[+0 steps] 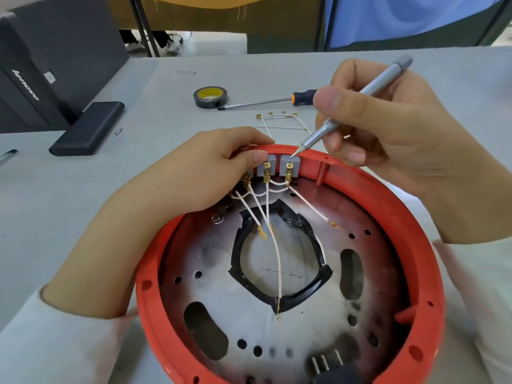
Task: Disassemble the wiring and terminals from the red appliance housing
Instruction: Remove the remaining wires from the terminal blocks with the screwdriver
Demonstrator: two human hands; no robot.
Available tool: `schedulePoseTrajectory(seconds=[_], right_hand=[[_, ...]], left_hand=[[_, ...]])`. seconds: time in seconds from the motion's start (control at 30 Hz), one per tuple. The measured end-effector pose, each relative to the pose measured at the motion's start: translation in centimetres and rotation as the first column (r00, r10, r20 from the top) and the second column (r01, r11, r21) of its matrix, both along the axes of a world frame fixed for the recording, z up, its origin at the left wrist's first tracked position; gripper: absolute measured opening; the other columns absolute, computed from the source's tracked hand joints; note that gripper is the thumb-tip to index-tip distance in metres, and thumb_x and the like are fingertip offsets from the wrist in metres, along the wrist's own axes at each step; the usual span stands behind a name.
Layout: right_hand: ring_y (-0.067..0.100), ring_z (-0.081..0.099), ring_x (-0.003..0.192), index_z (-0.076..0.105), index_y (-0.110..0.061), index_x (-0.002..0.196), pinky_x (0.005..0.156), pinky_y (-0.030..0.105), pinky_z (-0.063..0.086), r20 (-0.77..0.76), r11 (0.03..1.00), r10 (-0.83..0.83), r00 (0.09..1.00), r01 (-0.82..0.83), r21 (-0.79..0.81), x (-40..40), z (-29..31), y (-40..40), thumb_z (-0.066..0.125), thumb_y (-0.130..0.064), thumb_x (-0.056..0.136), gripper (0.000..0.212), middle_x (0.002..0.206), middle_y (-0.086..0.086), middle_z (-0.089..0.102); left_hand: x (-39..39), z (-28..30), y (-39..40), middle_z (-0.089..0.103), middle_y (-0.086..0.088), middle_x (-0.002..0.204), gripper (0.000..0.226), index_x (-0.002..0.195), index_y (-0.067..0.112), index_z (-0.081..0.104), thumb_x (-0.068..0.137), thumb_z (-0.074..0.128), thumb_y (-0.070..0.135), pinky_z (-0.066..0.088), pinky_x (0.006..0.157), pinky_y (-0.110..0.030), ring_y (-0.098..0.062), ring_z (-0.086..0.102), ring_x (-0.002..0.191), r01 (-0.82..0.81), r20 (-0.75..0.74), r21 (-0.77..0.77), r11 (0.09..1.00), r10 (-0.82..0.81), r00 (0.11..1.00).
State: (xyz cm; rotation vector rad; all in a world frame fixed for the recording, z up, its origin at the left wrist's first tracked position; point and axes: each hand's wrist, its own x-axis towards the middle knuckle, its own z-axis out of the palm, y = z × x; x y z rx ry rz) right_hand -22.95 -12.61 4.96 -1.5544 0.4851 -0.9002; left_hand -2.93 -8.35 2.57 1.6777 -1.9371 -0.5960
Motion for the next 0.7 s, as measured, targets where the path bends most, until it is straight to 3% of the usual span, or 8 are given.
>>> schedulePoseTrajectory(seconds=[0.07,0.17,0.23,0.3,0.4,0.57,0.7], right_hand=[[0.011,0.04,0.035,0.055,-0.025,0.061,0.036,0.015,0.025,0.001,1.0,0.003,1.0,-0.003,-0.002,0.0,0.1,0.1,0.068,-0.022,0.084,0.028,0.053,-0.001,0.058],[0.012,0.039,0.035,0.053,-0.023,0.059,0.037,0.017,0.021,-0.024,0.999,-0.048,0.999,0.048,0.004,0.1,0.1,0.2,0.071,-0.026,0.082,0.03,0.052,0.001,0.057],[0.014,0.037,0.035,0.051,-0.022,0.058,0.037,0.021,0.02,-0.067,0.99,-0.138,0.988,0.138,-0.007,0.0,0.0,0.3,0.072,-0.032,0.077,0.03,0.051,0.002,0.057],[0.013,0.037,0.033,0.05,-0.022,0.055,0.036,0.017,0.025,-0.124,0.968,-0.248,0.961,0.241,-0.069,0.1,-0.2,0.3,0.074,-0.031,0.077,0.033,0.049,0.004,0.058],[0.007,0.041,0.031,0.048,-0.018,0.056,0.036,0.013,0.031,-0.21,0.916,-0.377,0.902,0.33,-0.229,0.5,-0.9,0.3,0.075,-0.025,0.081,0.037,0.046,0.005,0.06],[0.005,0.045,0.039,0.048,-0.015,0.057,0.047,0.014,0.035,-0.298,0.861,-0.462,0.835,0.343,-0.375,0.9,-1.7,0.2,0.074,-0.022,0.079,0.036,0.048,0.003,0.059],[0.007,0.048,0.04,0.047,-0.017,0.057,0.046,0.017,0.039,-0.336,0.861,-0.456,0.824,0.312,-0.402,1.1,-1.7,0.0,0.073,-0.022,0.081,0.036,0.052,0.006,0.062]], left_hand=[[0.0,0.0,0.0,0.06,0.03,0.078,0.023,0.115,0.036,0.061,0.096,0.048,0.034,0.034,0.063,0.002,0.016,0.053,0.075,-0.007,-0.001,0.007,1.0,0.007,1.0],[0.0,0.0,0.1,0.056,0.035,0.062,0.019,0.11,0.038,0.06,0.096,0.047,0.034,0.035,0.059,0.0,0.016,0.051,0.063,-0.02,0.009,0.008,1.0,0.02,1.0],[0.1,-0.1,0.3,0.06,0.03,0.067,0.02,0.109,0.039,0.06,0.096,0.046,0.035,0.036,0.058,-0.002,0.012,0.053,0.066,-0.049,0.006,0.003,0.999,0.049,0.999],[0.3,-0.2,0.4,0.063,0.022,0.084,0.022,0.113,0.039,0.06,0.096,0.046,0.036,0.036,0.061,-0.001,0.007,0.055,0.077,-0.088,0.008,-0.008,0.996,0.088,0.996],[0.3,-0.2,0.6,0.06,0.018,0.084,0.023,0.114,0.041,0.059,0.096,0.045,0.037,0.034,0.058,-0.001,0.005,0.053,0.074,-0.117,0.016,-0.005,0.993,0.117,0.993],[0.3,-0.3,0.6,0.066,0.013,0.094,0.023,0.113,0.041,0.059,0.096,0.044,0.037,0.04,0.076,-0.013,-0.004,0.058,0.087,-0.106,0.014,-0.002,0.994,0.106,0.994],[0.4,-0.4,0.5,0.062,0.017,0.073,0.02,0.108,0.043,0.058,0.096,0.043,0.039,0.035,0.052,-0.005,0.009,0.053,0.062,-0.096,0.041,-0.016,0.995,0.096,0.995]])
